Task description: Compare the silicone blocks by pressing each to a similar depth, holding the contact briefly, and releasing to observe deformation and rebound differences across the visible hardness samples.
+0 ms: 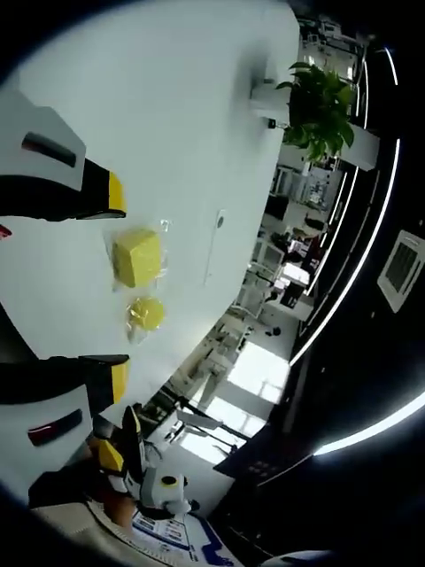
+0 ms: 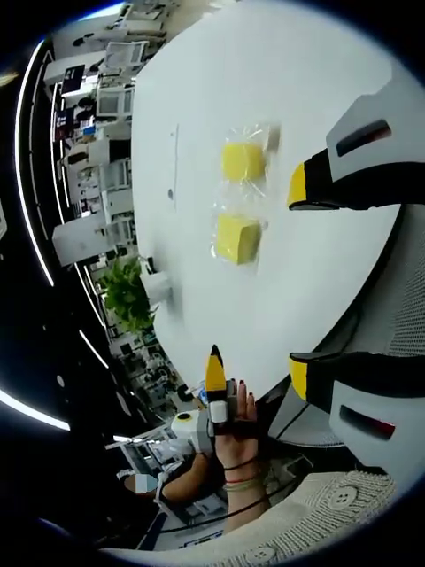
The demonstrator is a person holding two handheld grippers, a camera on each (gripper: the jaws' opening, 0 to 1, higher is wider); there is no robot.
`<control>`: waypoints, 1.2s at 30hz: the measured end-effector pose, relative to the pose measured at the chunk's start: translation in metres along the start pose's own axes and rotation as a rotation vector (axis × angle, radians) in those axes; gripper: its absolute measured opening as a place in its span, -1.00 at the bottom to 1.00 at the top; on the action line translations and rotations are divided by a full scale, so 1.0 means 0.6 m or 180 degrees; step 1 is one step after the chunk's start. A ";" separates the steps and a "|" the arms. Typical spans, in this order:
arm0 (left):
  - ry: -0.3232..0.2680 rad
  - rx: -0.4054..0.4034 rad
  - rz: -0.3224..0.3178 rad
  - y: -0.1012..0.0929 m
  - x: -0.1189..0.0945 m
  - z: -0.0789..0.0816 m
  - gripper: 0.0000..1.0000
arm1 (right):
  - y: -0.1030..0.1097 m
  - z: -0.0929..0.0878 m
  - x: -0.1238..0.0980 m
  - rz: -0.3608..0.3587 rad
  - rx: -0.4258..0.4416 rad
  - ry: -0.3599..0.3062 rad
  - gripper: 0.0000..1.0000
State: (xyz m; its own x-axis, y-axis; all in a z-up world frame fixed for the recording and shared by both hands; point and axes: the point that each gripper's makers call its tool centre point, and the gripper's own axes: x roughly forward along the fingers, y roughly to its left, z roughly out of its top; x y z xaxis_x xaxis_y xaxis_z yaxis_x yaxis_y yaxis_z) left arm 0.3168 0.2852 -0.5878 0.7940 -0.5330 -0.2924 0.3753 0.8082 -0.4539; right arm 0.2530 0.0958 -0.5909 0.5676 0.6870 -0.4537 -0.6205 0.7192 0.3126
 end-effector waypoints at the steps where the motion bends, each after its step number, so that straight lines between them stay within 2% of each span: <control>1: 0.0016 -0.0007 -0.0004 0.002 0.004 0.000 0.21 | -0.001 0.001 0.000 -0.0007 0.0004 -0.0003 0.20; 14: 0.0035 -0.0194 -0.0015 0.038 0.069 0.008 0.22 | -0.018 -0.004 0.013 -0.0076 0.0072 0.0083 0.19; 26: 0.0180 -0.0319 -0.0080 0.067 0.133 -0.003 0.24 | -0.036 -0.003 0.029 -0.0151 0.0125 0.0156 0.19; 36: 0.0299 -0.0321 -0.0121 0.087 0.179 -0.010 0.24 | -0.040 -0.011 0.043 -0.0148 0.0172 0.0245 0.18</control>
State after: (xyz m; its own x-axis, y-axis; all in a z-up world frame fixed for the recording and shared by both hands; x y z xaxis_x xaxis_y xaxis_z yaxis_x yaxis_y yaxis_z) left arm 0.4187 0.2685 -0.6481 0.7300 -0.5877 -0.3487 0.3506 0.7601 -0.5472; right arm 0.2791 0.0954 -0.6157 0.5505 0.6443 -0.5309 -0.5633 0.7560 0.3333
